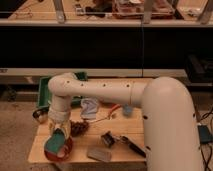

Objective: Place sponge in red bowl

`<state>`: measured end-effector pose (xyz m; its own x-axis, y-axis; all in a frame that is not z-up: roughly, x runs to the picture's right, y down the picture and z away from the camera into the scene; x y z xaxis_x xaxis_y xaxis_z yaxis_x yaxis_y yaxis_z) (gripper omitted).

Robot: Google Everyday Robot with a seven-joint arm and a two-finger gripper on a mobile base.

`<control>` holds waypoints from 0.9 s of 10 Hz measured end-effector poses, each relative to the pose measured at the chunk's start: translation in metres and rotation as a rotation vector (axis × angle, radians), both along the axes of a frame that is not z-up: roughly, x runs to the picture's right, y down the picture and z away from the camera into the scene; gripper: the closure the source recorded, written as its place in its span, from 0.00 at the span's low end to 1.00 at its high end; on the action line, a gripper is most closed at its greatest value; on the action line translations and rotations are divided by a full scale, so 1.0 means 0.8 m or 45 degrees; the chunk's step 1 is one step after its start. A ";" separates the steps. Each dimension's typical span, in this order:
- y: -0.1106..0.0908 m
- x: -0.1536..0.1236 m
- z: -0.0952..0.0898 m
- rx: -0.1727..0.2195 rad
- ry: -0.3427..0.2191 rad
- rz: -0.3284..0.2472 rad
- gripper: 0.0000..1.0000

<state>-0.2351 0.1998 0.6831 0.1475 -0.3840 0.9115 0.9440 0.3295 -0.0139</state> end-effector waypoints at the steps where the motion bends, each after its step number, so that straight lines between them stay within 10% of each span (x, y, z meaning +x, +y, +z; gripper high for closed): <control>1: 0.004 0.000 0.000 0.005 0.002 0.004 0.73; 4: 0.024 -0.011 -0.009 0.066 -0.073 -0.049 0.42; 9: 0.029 -0.012 -0.013 0.070 -0.149 -0.078 0.38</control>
